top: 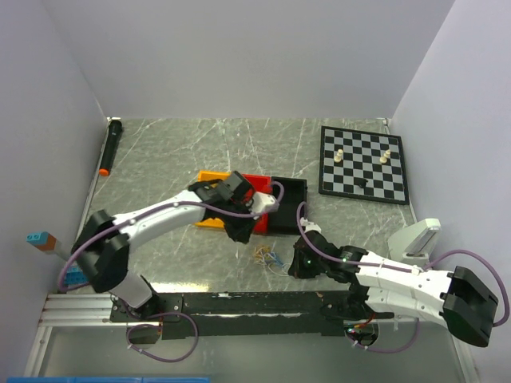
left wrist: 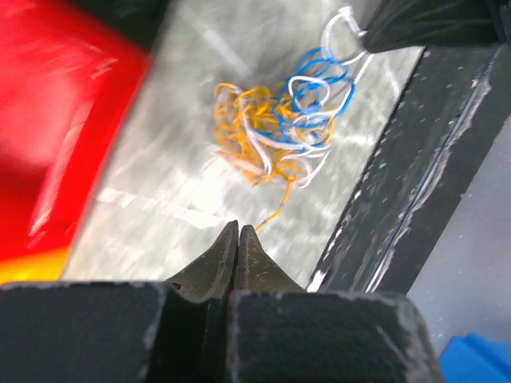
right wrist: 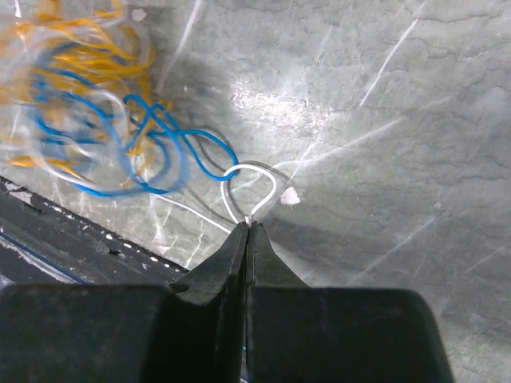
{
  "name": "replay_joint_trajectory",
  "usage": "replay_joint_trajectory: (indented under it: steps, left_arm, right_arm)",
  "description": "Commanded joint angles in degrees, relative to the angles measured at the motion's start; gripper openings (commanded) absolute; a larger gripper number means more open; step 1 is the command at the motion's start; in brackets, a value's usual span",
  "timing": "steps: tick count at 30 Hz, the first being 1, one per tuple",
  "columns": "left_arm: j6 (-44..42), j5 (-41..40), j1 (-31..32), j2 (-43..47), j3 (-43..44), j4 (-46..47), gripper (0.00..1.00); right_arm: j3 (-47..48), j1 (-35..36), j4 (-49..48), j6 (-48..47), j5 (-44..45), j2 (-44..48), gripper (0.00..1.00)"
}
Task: Untangle the cables
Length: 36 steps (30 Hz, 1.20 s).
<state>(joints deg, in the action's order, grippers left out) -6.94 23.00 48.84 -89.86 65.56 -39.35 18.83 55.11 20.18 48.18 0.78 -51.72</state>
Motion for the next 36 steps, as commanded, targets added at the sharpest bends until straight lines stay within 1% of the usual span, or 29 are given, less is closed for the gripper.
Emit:
replay_joint_trajectory:
  steps: [1, 5, 9, 14, 16, 19, 22, 23, 26, 28, 30, 32, 34, 36]
  left_arm:
    - [-3.4, -3.2, -5.3, 7.2, -1.0, -6.3, 0.01]
    - [-3.9, -5.7, -9.3, 12.4, -1.9, -9.6, 0.01]
    - [-5.8, -11.6, -13.1, 19.6, -0.3, -13.3, 0.01]
    - [-12.4, -17.2, -20.4, 26.7, 4.1, -19.6, 0.01]
    - [-15.1, -18.0, -22.6, 28.7, 5.2, -22.4, 0.01]
    - [-16.7, -21.5, -24.8, 31.0, 5.1, -23.7, 0.01]
    - [-15.7, -26.9, -26.5, 32.8, 3.9, -20.7, 0.01]
    - [-14.3, -29.8, -27.0, 33.1, 3.4, -18.4, 0.01]
    - [-11.1, -39.7, -32.0, 33.1, 3.2, -10.4, 0.01]
    - [-9.2, -43.4, -37.5, 32.4, 5.4, -6.5, 0.01]
    - [-7.2, -41.5, -44.5, 31.5, 8.6, -3.9, 0.01]
    - [-5.3, -38.8, -50.1, 30.5, 12.2, -2.5, 0.01]
    - [-3.0, -36.4, -53.7, 29.5, 16.4, -1.7, 0.01]
    - [-1.0, -33.5, -55.5, 28.8, 18.9, -2.0, 0.01]
  right_arm:
    - [3.8, -0.3, 1.8, -0.3, 1.6, -1.4, 0.00]
    - [5.4, -0.3, 3.5, -0.9, 2.8, -2.0, 0.00]
    - [7.2, -0.3, 5.8, -0.5, 4.6, -3.0, 0.00]
    - [10.1, -0.2, 10.7, 0.9, 8.7, -4.4, 0.00]
    - [11.1, -0.3, 12.3, 1.2, 9.9, -4.0, 0.00]
    - [12.9, -0.2, 15.0, 1.4, 12.2, -2.0, 0.00]
    - [13.8, -0.4, 17.9, 2.5, 13.7, -1.1, 0.00]
    - [14.1, -0.3, 19.1, 3.1, 14.2, -1.4, 0.00]
    - [13.8, -0.3, 21.0, 4.5, 14.8, -1.7, 0.00]
    - [12.9, -0.4, 21.3, 5.2, 14.7, -1.5, 0.00]
    - [12.2, -0.3, 21.7, 5.9, 14.9, -1.3, 0.00]
    - [11.7, -0.4, 22.2, 6.5, 15.0, -1.4, 0.00]
    - [11.1, -0.3, 22.3, 6.7, 14.7, -2.1, 0.00]
    - [10.5, -0.2, 22.2, 7.1, 14.5, -2.9, 0.00]
